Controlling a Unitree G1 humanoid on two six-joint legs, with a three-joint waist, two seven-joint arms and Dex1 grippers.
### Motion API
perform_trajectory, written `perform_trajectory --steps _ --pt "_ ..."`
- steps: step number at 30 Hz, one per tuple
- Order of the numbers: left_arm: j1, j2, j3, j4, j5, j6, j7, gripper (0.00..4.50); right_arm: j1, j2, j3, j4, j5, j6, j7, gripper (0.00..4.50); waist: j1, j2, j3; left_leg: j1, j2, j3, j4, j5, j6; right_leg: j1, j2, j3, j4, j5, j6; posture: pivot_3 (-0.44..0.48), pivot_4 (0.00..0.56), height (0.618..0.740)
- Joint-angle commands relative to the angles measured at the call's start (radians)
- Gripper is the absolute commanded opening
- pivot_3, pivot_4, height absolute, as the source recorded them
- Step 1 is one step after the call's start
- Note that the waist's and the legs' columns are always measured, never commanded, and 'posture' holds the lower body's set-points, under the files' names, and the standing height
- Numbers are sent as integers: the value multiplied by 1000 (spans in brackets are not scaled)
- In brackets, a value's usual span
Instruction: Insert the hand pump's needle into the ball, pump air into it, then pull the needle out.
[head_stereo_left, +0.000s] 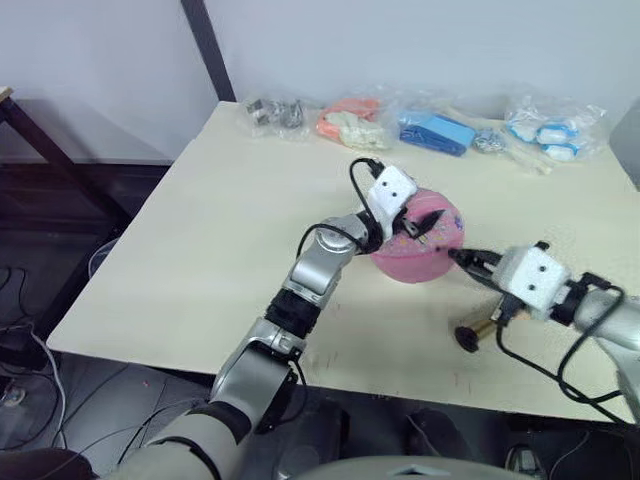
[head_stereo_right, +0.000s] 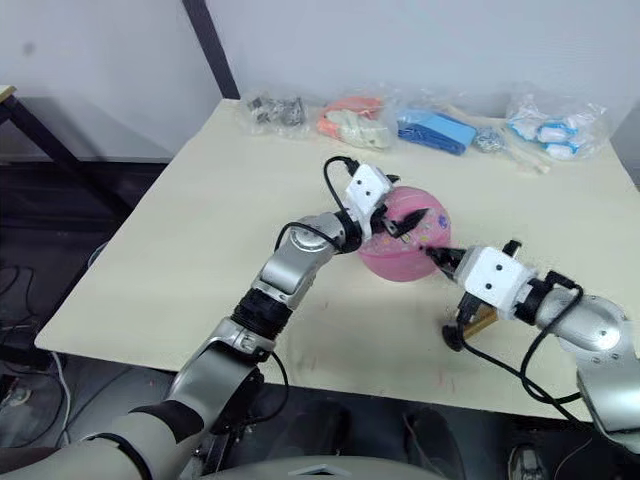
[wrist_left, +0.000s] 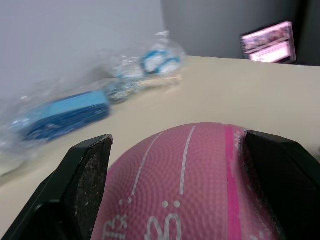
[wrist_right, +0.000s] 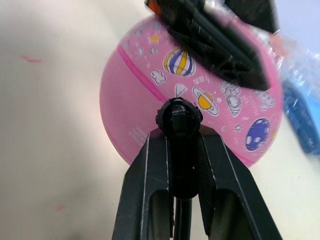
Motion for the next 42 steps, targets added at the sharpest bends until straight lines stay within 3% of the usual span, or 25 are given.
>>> perform_trajectory --steps 1,3,5,20,27,31,42 --pt "106 58 -30 269 114 102 58 4500 5 -13 -55 -61 34 -15 11 59 -22 -4 -2 10 1 0 -5 -2 2 11 0 1 -2 -5 5 0 150 736" --pt "104 58 -28 280 116 96 63 4500 10 -19 -65 -66 40 -15 16 59 -40 -5 -4 31 7 -2 -11 -7 -1 35 0 1 -9 -14 7 0 150 736" --pt "106 55 -24 280 115 95 63 4500 16 -16 -74 -67 47 -12 12 59 -50 -7 -7 37 8 -2 -14 -8 -1 42 -4 2 -11 -16 5 0 150 736" --pt "121 62 26 149 71 93 -13 4500 40 132 -165 156 42 -75 -140 59 -44 -1 -5 40 6 -2 -21 -7 -1 40 -8 3 -11 -16 4 0 150 736" --pt "117 84 62 28 32 77 -86 4500 -45 210 -205 265 93 -18 -240 59 -50 8 1 34 6 -4 -22 -5 -1 25 0 3 -10 -13 8 0 150 736" --pt "87 94 85 -19 10 58 -123 4500 -98 236 -197 340 140 57 -266 59 -50 10 7 21 6 -4 -22 -1 0 11 2 4 -10 -6 -1 0 150 736" --pt "-37 95 133 -60 -45 50 -197 4500 -273 310 -226 589 250 296 -381 59 -48 10 27 -2 2 -4 -22 5 -7 -14 2 6 -3 -2 -9 0 150 736"
